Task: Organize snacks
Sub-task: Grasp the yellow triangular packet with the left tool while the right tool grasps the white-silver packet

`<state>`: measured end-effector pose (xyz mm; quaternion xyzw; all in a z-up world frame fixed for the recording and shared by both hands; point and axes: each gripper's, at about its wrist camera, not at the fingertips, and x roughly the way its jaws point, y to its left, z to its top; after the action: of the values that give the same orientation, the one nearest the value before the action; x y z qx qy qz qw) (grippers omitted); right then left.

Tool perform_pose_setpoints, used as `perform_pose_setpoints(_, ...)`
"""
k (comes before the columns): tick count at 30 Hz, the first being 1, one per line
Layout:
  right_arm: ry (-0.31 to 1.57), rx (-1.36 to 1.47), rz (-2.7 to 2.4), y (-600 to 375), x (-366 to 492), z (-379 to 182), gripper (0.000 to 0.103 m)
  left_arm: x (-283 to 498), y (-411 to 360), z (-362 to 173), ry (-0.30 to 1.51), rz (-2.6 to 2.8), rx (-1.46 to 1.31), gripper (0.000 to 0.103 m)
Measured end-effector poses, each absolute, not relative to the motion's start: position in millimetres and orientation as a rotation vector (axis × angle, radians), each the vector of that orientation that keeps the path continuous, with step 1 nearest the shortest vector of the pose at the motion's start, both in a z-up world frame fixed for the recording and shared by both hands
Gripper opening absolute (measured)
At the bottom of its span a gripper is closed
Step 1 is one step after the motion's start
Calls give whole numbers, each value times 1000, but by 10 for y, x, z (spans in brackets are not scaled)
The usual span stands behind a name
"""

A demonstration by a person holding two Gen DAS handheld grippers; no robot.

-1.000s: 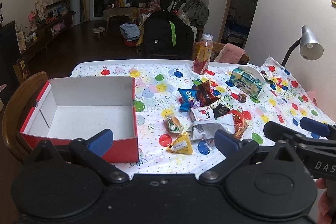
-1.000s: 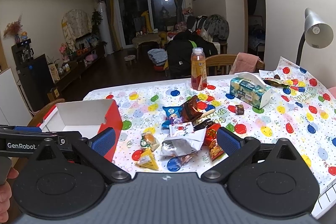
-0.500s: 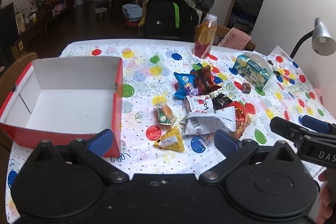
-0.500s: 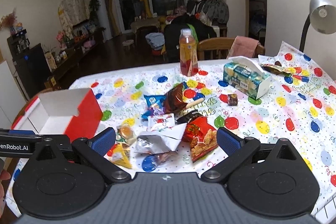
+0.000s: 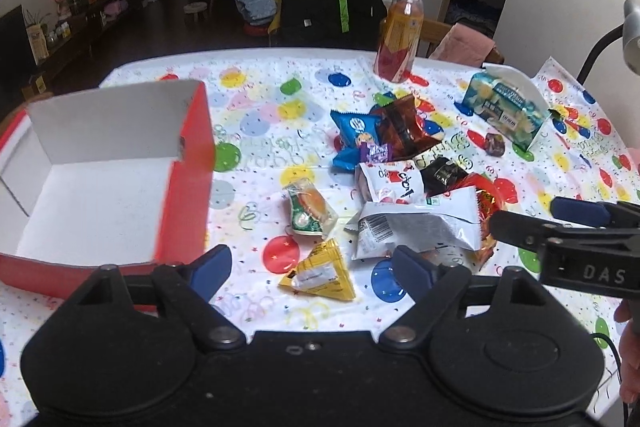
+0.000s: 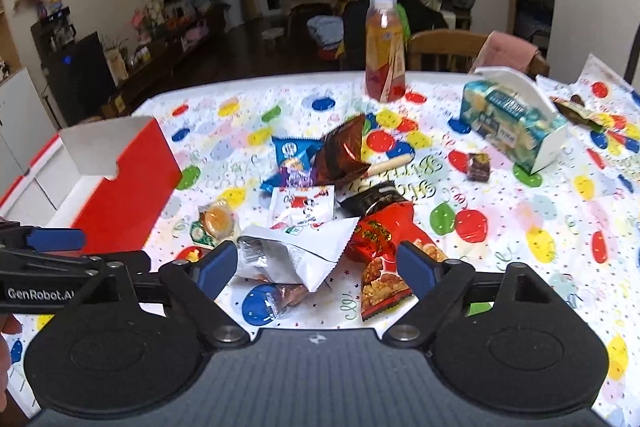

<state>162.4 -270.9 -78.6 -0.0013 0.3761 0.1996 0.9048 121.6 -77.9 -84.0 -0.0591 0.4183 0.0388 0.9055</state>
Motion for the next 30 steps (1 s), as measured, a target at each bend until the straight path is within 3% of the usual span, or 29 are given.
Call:
perform_pose_setpoints(6, 882, 2, 434, -2638, 1928, -1057, 67, 1440, -868, -1099, 900, 75, -94, 76)
perform_pose_setpoints(14, 960, 52, 465, -2569, 2121, -1234, 58, 1677, -843, -1427, 982, 80, -131, 67)
perform_pose_setpoints(21, 992, 86, 463, -2570, 2206, -1269, 42, 1764, -775, -1568, 1028, 85, -181, 51)
perform_pose_setpoints(30, 992, 83, 481, -2553, 2208, -1277, 37, 1788, -735, -1582, 1036, 80, -235, 42)
